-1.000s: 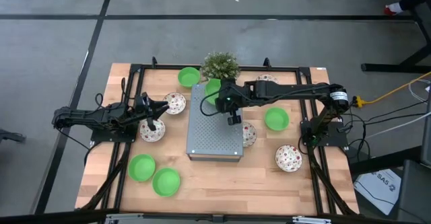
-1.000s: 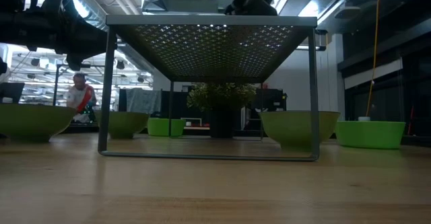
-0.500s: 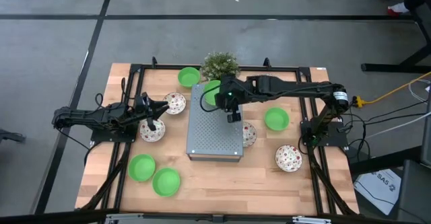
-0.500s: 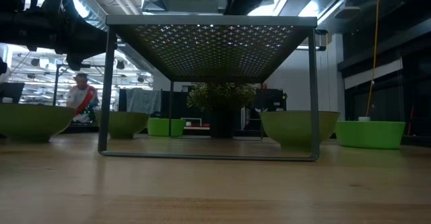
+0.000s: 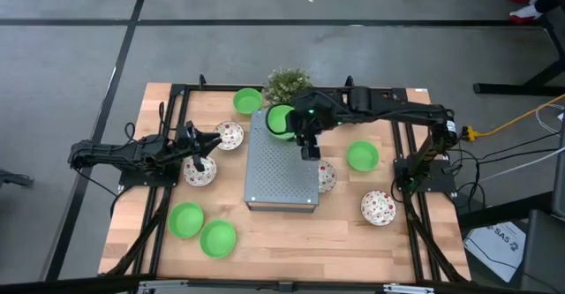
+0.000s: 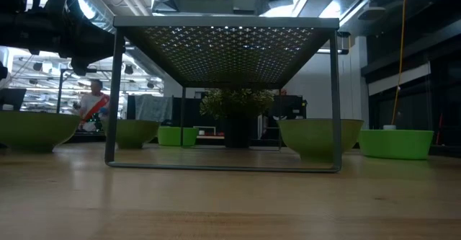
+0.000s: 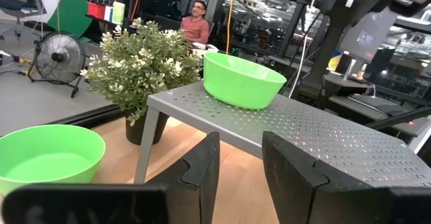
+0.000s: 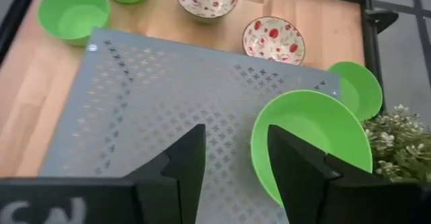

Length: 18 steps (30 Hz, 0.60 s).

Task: Pick & Place Mini bowls
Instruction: Put the red patterned bowl on the shelf

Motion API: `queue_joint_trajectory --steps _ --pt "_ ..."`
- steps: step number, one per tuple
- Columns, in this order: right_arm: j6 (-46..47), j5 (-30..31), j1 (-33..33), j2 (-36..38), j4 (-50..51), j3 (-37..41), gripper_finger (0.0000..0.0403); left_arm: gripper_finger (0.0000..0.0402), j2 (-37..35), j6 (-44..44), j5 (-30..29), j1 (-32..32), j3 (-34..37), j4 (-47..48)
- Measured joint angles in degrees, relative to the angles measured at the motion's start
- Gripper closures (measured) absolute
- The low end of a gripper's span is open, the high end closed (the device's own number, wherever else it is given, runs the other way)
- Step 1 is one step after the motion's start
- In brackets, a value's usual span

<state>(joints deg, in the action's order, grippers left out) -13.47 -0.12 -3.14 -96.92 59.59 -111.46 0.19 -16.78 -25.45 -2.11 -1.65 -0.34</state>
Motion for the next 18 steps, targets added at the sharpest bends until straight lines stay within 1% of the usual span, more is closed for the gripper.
queue_joint_trajectory --steps 3,18 --pt "0.0 0.0 1.4 0.3 1.4 -1.1 0.0243 0.0295 0.0 0.0 0.0 0.0 0.0 0.0" --pt "2.8 0.1 9.4 1.4 11.9 -1.2 0.0243 0.0295 0.0 0.0 0.0 0.0 0.0 0.0"
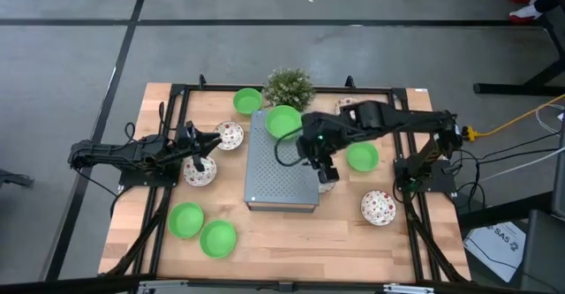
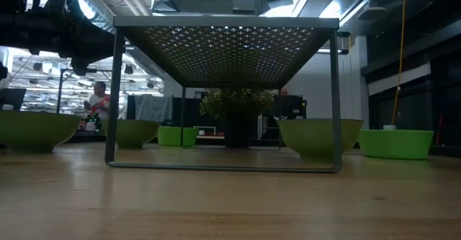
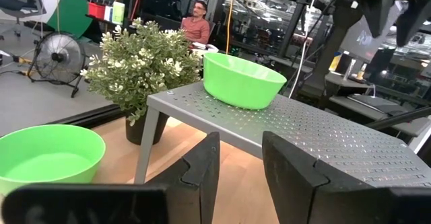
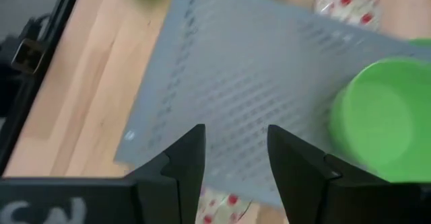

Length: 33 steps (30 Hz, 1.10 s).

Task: Pick & Place Mini bowls
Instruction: Put the red patterned bowl on the shelf

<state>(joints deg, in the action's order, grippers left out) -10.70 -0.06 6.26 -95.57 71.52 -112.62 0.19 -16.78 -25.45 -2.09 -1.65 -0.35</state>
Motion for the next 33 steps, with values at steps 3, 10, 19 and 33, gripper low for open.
queue_joint_trajectory --steps 3,10,19,33 --pt "1.5 0.0 1.7 0.1 3.1 0.8 0.0244 0.0295 0.0 0.0 0.0 0.0 0.0 0.0" --pt "8.4 3.6 6.5 6.4 3.9 12.2 0.0244 0.0295 0.0 0.0 0.0 0.0 0.0 0.0" --pt "29.9 8.5 10.0 20.4 -2.5 32.2 0.0244 0.0295 0.0 0.0 0.0 0.0 0.0 0.0" --pt "63.6 -6.2 12.0 24.0 -4.8 51.4 0.0244 0.0295 0.0 0.0 0.0 0.0 0.0 0.0"
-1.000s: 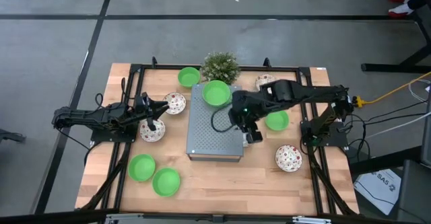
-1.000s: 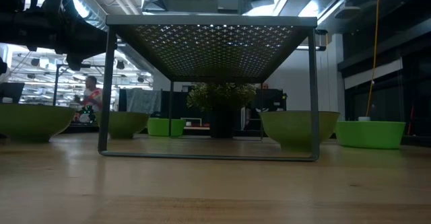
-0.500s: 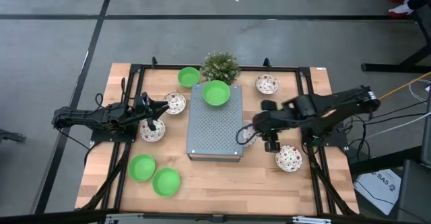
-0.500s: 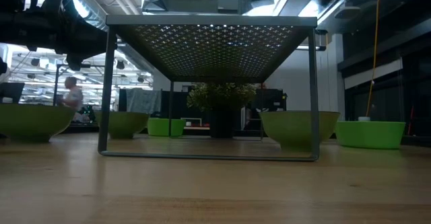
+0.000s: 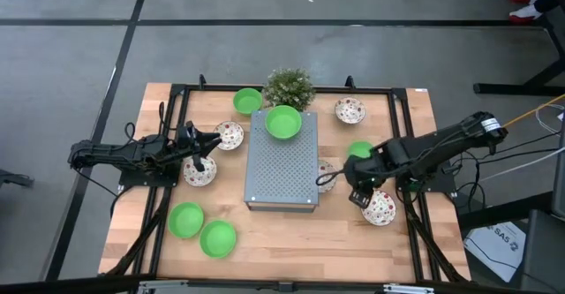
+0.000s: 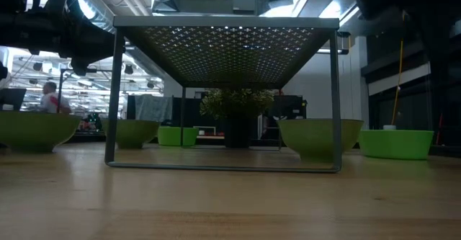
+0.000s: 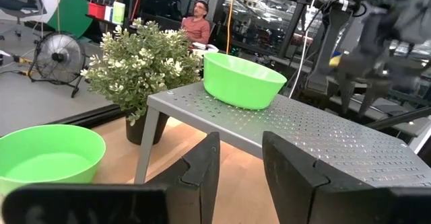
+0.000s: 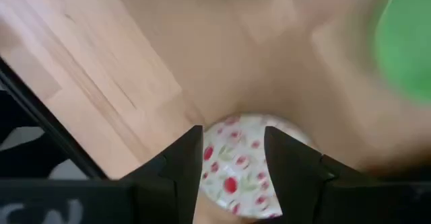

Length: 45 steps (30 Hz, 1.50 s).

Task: Pick & Place Mini bowls
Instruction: Put the red patterned bowl on the shelf

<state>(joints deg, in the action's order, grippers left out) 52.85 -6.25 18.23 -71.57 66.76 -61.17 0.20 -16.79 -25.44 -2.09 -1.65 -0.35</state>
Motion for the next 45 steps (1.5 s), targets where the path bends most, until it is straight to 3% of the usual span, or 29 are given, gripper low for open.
queue_joint_trajectory --steps 9,20,36,45 --pt "16.9 -1.9 6.0 0.0 -6.8 10.5 0.0244 0.0295 0.0 0.0 0.0 0.0 0.0 0.0" --pt "30.1 0.7 11.7 -0.4 -17.0 11.9 0.0244 0.0295 0.0 0.0 0.0 0.0 0.0 0.0" --pt "30.8 1.1 14.0 -14.2 -17.8 11.9 0.0244 0.0295 0.0 0.0 0.0 0.0 0.0 0.0" --pt "31.2 -1.9 14.0 -16.2 -18.0 11.9 0.0244 0.0295 0.0 0.0 0.0 0.0 0.0 0.0"
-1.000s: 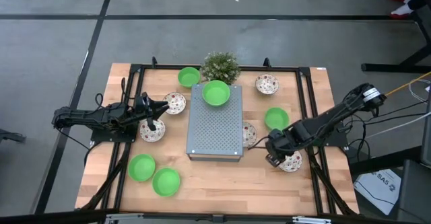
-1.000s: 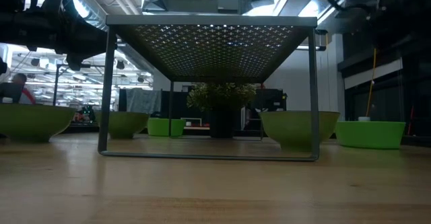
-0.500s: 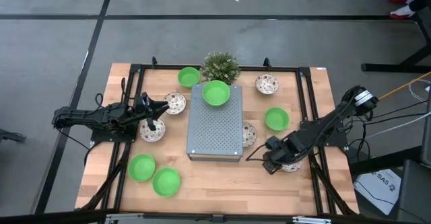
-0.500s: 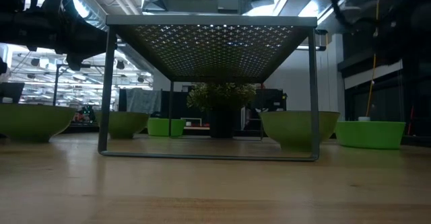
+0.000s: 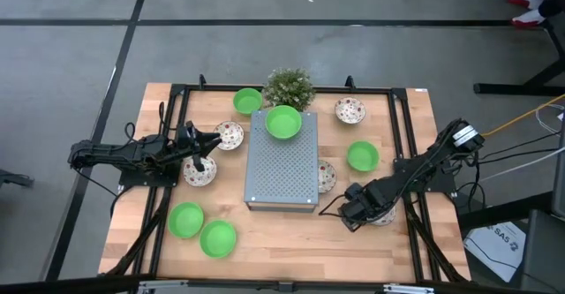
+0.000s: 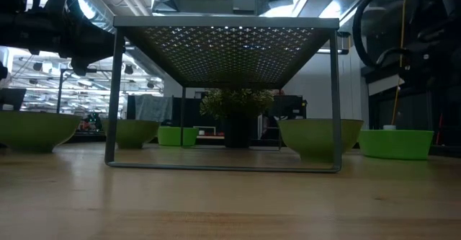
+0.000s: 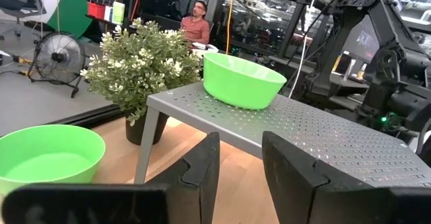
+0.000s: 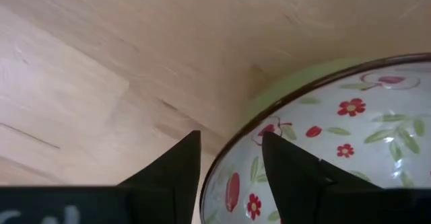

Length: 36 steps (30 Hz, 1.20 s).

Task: Pick & Place Mini bowls
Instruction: Put the red patterned bowl on the shelf

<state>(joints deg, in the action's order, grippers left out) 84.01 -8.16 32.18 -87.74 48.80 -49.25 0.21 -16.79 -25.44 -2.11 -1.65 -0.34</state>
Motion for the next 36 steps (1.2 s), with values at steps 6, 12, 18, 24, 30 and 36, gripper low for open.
queue_joint_trajectory --steps 6,12,18,24,30,36 --pt "1.6 -2.2 0.0 0.1 -0.5 0.0 0.0273 0.0295 0.0 0.0 0.0 0.0 0.0 0.0" --pt "2.6 -2.0 0.0 0.3 1.2 -2.2 0.0363 0.0295 0.0 0.0 0.0 0.0 0.0 0.0" --pt "1.5 0.5 0.0 0.1 5.4 -7.6 0.0379 0.0295 0.0 0.0 0.0 0.0 0.0 0.0" --pt "-0.4 5.0 1.2 0.1 7.9 -15.1 0.0390 0.0295 0.0 0.0 0.0 0.0 0.0 0.0" --pt "-0.4 10.9 1.5 0.1 13.0 -24.6 0.0390 0.0295 0.0 0.0 0.0 0.0 0.0 0.0" --pt "-2.3 18.4 1.5 0.1 19.5 -34.3 0.0390 0.0295 0.0 0.0 0.0 0.0 0.0 0.0"
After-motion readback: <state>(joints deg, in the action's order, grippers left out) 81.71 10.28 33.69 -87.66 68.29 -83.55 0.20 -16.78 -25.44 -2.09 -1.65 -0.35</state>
